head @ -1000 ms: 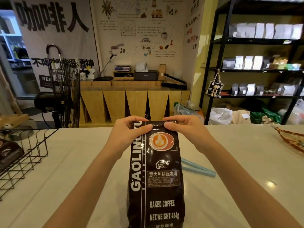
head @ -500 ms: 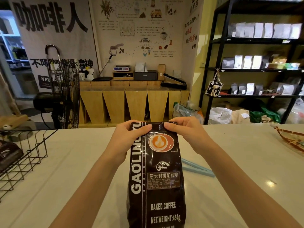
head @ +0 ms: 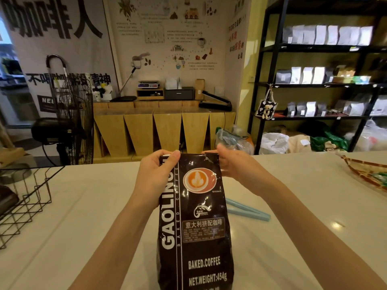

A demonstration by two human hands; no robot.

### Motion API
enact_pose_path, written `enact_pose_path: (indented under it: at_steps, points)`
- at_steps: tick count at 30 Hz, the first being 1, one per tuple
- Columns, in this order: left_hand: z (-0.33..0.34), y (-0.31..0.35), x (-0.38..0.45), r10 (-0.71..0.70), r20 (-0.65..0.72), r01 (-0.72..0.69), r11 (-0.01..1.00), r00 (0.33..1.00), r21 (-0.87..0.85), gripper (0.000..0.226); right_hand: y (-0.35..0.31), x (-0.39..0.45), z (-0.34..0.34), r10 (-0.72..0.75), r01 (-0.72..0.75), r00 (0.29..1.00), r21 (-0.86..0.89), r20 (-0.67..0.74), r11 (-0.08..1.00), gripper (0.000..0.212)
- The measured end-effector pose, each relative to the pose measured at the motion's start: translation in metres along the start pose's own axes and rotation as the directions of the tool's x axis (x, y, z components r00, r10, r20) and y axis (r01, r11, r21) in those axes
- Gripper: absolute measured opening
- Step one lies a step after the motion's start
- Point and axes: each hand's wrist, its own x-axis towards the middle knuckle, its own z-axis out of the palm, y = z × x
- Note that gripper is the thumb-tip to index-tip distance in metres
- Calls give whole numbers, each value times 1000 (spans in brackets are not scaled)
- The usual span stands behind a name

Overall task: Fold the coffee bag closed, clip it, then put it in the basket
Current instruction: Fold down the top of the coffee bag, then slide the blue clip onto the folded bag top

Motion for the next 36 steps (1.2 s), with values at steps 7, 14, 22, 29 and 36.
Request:
enact_pose_path:
  at_steps: [7, 14, 22, 29, 36]
  points:
    - [1, -1, 1, 3, -10, -3, 1000, 1000, -10, 14, 85, -21, -38, 91, -150, 989, -712, -120, 686, 31]
    - [0, -3, 3, 12, -7, -12, 1000, 1000, -6, 13, 114, -33, -38, -13, -95, 991, -766, -133, 636, 25]
    - [-1, -1, 1, 13, -7, -13, 1000, 1000, -17, 14, 70, -18, -30, -118, -22, 918, -345, -378, 938, 15]
    - [-1, -2, 1, 26, 3, -26, 999, 1000, -26, 14, -24, -22, -7, -374, 329, 889, -197, -265, 923, 11]
    - [0, 0, 0, 41, 37, -39, 998, 998, -54, 14, -32, -15, 9, -421, 340, 893, -373, -158, 863, 12]
